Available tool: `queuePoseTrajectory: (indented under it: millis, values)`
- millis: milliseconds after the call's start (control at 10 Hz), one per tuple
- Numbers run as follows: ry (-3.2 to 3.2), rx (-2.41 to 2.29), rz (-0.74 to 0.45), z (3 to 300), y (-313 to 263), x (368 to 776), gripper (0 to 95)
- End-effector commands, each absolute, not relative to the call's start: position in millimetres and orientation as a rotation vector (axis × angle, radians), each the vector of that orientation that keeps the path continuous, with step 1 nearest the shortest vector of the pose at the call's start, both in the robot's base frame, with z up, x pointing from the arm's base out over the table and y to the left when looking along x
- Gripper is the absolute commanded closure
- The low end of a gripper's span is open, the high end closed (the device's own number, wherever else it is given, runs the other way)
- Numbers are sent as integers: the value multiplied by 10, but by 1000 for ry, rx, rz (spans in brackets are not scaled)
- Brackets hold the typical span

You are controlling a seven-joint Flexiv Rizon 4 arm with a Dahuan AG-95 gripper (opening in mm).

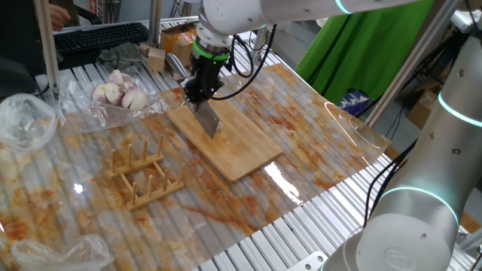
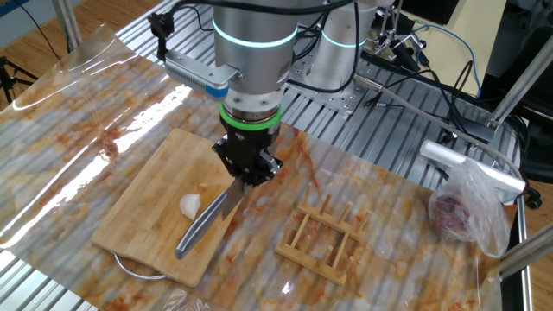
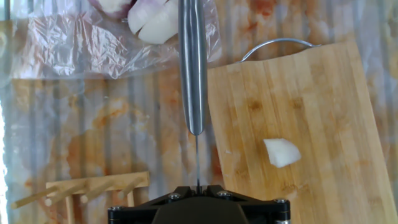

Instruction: Chop the onions

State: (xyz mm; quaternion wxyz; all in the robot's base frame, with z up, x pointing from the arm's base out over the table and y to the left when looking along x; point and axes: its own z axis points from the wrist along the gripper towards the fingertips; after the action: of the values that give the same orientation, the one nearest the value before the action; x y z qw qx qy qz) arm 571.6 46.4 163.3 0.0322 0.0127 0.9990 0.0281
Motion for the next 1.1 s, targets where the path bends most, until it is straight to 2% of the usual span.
queuePoseTrajectory:
  millis: [100,400,1100]
  values:
    - [3078,46,91,1634,470,5719,950]
    - [3087,77,105,1631,472,5719,950]
    - [3094,234,21,1631,472,5719,950]
